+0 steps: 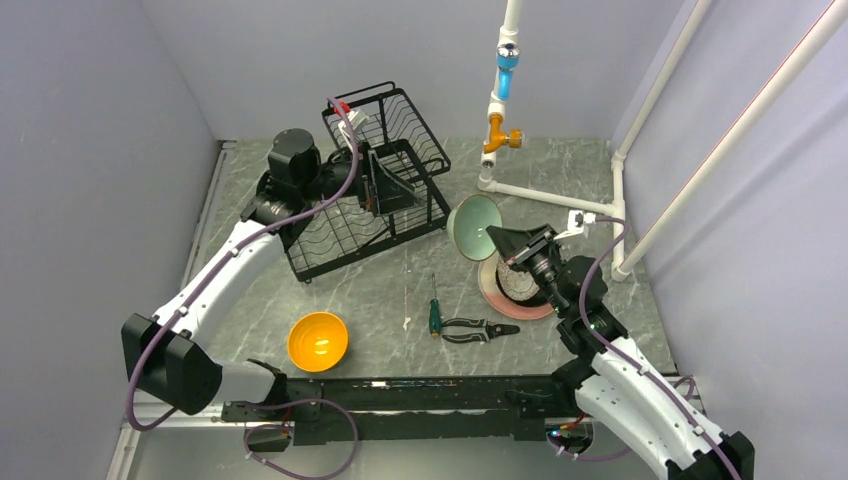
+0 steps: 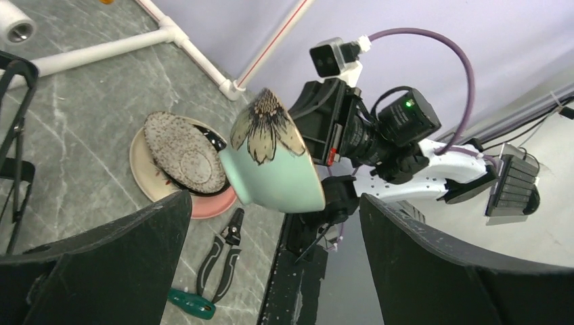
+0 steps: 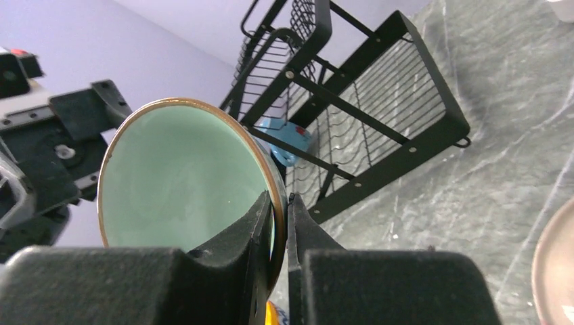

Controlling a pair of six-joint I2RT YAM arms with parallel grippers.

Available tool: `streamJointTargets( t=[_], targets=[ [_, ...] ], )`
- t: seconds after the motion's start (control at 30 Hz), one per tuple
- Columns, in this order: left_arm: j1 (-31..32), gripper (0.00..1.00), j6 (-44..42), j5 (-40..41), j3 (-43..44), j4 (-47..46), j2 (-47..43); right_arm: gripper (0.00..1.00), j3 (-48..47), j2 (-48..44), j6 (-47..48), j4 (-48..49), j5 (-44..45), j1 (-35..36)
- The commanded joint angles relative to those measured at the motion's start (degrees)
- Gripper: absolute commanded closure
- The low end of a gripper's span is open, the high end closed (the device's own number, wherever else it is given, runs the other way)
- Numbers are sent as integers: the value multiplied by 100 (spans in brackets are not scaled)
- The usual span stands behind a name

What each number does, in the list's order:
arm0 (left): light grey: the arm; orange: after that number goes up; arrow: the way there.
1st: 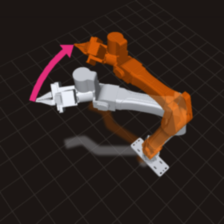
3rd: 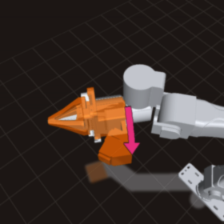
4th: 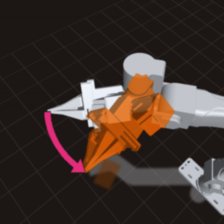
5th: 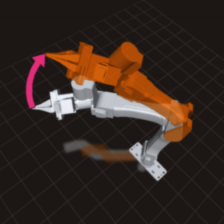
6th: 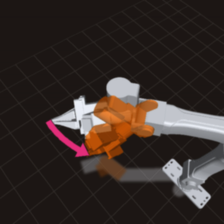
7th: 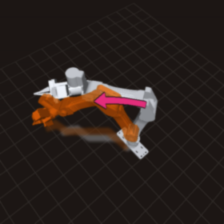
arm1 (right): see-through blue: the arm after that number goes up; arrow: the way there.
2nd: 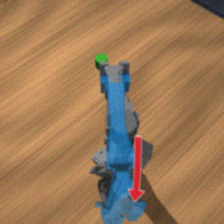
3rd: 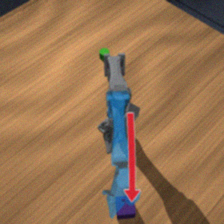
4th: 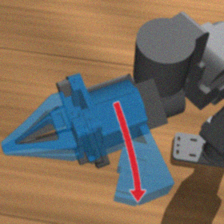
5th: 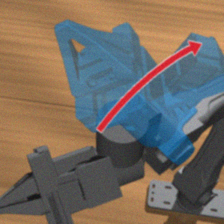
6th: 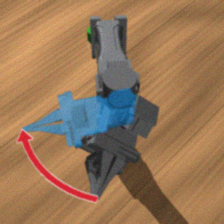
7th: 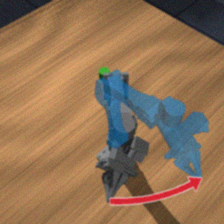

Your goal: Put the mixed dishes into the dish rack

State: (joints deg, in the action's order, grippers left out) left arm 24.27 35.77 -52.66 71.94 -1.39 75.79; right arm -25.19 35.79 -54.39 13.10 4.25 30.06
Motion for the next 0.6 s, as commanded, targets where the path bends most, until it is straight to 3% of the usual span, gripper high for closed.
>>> streamJointTargets(
  t=[0.0, 0.17, 0.57],
  targets=[
    [196, 1, 507, -330, -46, -767, 98, 100, -19, 40, -924, 1418, -1244, -626],
    [464, 1, 756, -474, -98, -1001, 254, 100, 106, 451, -1606, 2250, -1953, -1229],
    [749, 1, 857, -40, -233, -768, 400, 100, 337, 1156, -2165, 3731, -2369, -1310]
  ],
)
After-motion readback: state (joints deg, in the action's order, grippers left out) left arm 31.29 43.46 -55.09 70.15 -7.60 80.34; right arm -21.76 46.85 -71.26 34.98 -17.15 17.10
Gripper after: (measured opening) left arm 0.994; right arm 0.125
